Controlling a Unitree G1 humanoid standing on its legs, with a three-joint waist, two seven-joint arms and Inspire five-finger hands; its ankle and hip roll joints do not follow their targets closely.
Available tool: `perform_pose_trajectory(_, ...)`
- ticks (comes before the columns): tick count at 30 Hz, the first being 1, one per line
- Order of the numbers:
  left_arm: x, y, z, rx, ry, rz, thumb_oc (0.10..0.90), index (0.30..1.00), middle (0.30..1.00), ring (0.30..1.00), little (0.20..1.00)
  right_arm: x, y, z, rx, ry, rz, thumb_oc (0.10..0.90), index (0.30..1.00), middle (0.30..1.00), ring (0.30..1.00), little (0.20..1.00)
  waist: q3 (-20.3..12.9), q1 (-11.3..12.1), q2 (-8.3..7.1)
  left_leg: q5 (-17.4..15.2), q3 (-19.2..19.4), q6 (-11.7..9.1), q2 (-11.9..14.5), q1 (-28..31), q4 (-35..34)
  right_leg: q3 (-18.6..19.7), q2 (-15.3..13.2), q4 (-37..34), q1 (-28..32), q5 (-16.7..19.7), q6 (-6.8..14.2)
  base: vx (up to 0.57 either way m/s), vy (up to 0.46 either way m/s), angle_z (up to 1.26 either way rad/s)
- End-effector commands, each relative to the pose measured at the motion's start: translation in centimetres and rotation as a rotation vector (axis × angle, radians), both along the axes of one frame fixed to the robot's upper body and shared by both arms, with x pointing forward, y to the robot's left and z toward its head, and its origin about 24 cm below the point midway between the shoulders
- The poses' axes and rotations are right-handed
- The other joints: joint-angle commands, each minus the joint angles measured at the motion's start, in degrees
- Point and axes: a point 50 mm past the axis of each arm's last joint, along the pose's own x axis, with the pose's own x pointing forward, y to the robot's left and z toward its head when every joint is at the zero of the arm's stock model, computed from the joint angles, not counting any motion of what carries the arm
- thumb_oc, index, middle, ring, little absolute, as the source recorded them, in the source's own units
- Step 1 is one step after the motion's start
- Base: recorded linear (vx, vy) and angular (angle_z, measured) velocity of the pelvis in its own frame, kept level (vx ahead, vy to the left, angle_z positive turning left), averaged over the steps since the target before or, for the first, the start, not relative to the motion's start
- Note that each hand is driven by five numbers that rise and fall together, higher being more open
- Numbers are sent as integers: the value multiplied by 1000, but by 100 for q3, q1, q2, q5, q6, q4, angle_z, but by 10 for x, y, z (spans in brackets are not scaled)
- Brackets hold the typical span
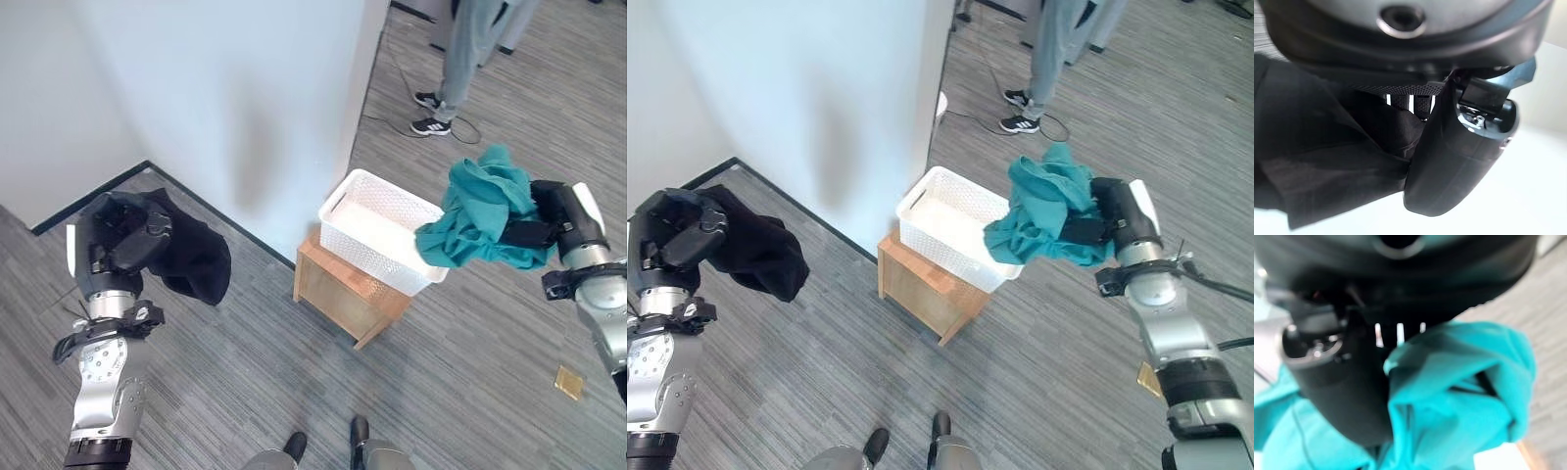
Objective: Pick up bed clothes into laundry basket.
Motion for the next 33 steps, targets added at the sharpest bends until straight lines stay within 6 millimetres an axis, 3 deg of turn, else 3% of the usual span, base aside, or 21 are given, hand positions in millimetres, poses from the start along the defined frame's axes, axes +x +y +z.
perform_pose_trajectory(1, -15, -8, 47, 87, -273, -81, 400, 300, 300, 300, 300, 18, -1, 78, -128, -234, -45, 400, 300, 300, 300, 300, -880, 273, -259, -177, 504, -479, 339, -67, -445, -297, -36, -341, 344, 309, 20, 89, -150, 21)
perform_pose_trajectory(5, -24, -4, 37, 87, -227, -83, 400, 300, 300, 300, 300, 26, -5, 76, -144, -184, -87, 400, 300, 300, 300, 300, -947, 440, -259, -120, 519, -567, 445, -203, -547, -386, 31, -712, 524, 357, -9, 98, -141, 5)
perform_pose_trajectory(9, -29, 1, 33, 70, -208, -60, 400, 300, 300, 300, 300, 42, 8, 71, -129, -158, -69, 400, 300, 300, 300, 300, -833, 601, -189, 14, 435, -658, 467, -463, -588, -537, 67, -763, 452, 334, -66, 5, -73, 14)
perform_pose_trajectory(14, -30, 1, 33, 69, -209, -57, 400, 300, 300, 300, 300, 43, 9, 72, -131, -159, -66, 400, 300, 300, 300, 300, -842, 574, -180, 18, 426, -660, 466, -477, -588, -547, 66, -762, 442, 334, -66, -4, -25, 24)
perform_pose_trajectory(15, -30, -2, 32, 64, -194, -86, 400, 300, 300, 300, 300, 55, 14, 64, -139, -104, -100, 400, 300, 300, 300, 300, -714, 692, -60, 128, 357, -701, 427, -678, -588, -620, 89, -768, 372, 308, -101, -32, -101, -9)
perform_pose_trajectory(20, -30, -5, 31, 44, -195, -97, 400, 300, 300, 300, 300, 70, 31, 62, -144, -85, -87, 400, 300, 300, 300, 300, -625, 708, 77, 201, 288, -734, 399, -854, -588, -669, 99, -774, 256, 292, -121, -8, -50, 14)
perform_pose_trajectory(26, -30, -5, 31, 43, -195, -97, 400, 300, 300, 300, 300, 70, 32, 62, -144, -86, -87, 400, 300, 300, 300, 300, -627, 703, 77, 202, 288, -734, 399, -858, -588, -669, 99, -774, 251, 293, -121, 0, 0, 1)
perform_pose_trajectory(28, -30, -5, 29, 48, -181, -99, 400, 300, 300, 300, 300, 74, 37, 53, -142, -54, -78, 400, 300, 300, 300, 300, -600, 732, 121, 208, 271, -734, 396, -891, -588, -670, 106, -777, 234, 287, -136, 12, -31, 0)
perform_pose_trajectory(30, -26, -11, 32, 54, -188, -127, 400, 300, 300, 300, 300, 77, 29, 36, -209, 65, -170, 400, 300, 300, 300, 300, -481, 758, 274, 279, 205, -756, 354, -1045, -588, -661, 127, -784, 131, 258, -154, 10, -62, -1)
perform_pose_trajectory(33, -25, -14, 33, 60, -191, -137, 400, 300, 300, 300, 300, 73, 18, 31, -242, 110, -225, 400, 300, 300, 300, 300, -452, 754, 352, 301, 195, -763, 334, -1110, -588, -652, 134, -784, 91, 241, -160, 14, -18, 11)
